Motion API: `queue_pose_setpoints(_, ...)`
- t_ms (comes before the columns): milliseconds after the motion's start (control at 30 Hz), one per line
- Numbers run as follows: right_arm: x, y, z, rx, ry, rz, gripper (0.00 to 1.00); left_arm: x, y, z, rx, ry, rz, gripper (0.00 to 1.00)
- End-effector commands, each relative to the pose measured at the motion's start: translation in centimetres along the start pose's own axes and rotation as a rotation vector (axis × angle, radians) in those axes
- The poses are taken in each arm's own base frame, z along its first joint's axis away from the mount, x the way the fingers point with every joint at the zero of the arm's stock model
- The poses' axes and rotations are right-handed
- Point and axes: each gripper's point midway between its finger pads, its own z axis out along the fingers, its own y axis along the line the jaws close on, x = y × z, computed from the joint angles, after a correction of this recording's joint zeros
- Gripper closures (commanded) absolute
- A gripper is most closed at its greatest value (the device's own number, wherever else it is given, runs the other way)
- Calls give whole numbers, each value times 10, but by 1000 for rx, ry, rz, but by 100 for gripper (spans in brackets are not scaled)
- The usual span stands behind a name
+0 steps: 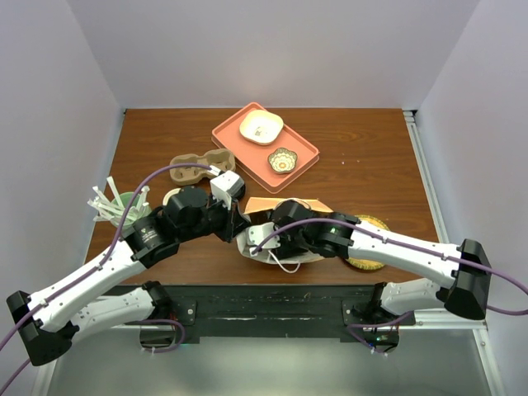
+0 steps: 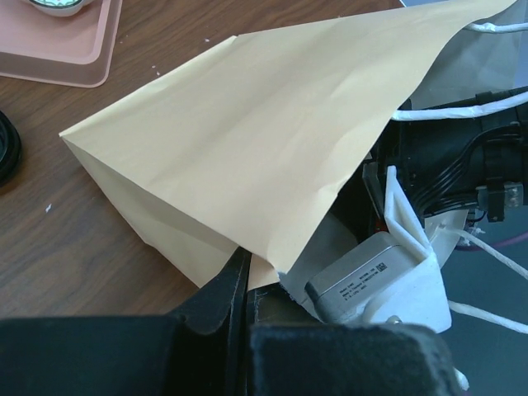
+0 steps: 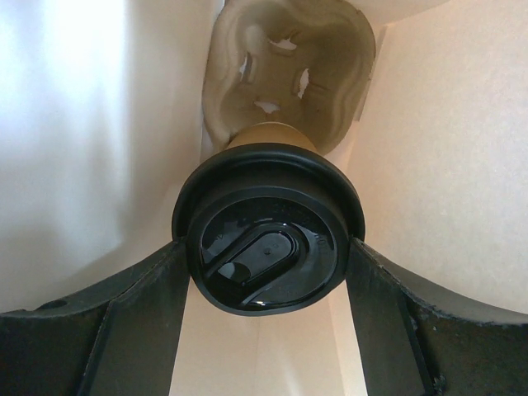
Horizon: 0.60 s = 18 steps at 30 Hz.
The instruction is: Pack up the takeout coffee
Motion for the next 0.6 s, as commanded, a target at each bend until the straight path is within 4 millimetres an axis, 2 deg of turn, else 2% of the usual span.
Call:
queue_pose_setpoints(0,3,-20,12,117,40,-24,75,-20,-19,-6,73,-55,-5,100)
queue_pose_setpoints(433,13,-29,16,177,112,-19,75,-19,-18,-11,64,-50,-6,100)
queue_pose_setpoints(567,12,-26,3,148,85,2,74,-17,-15,-10,54,-44,-5,100)
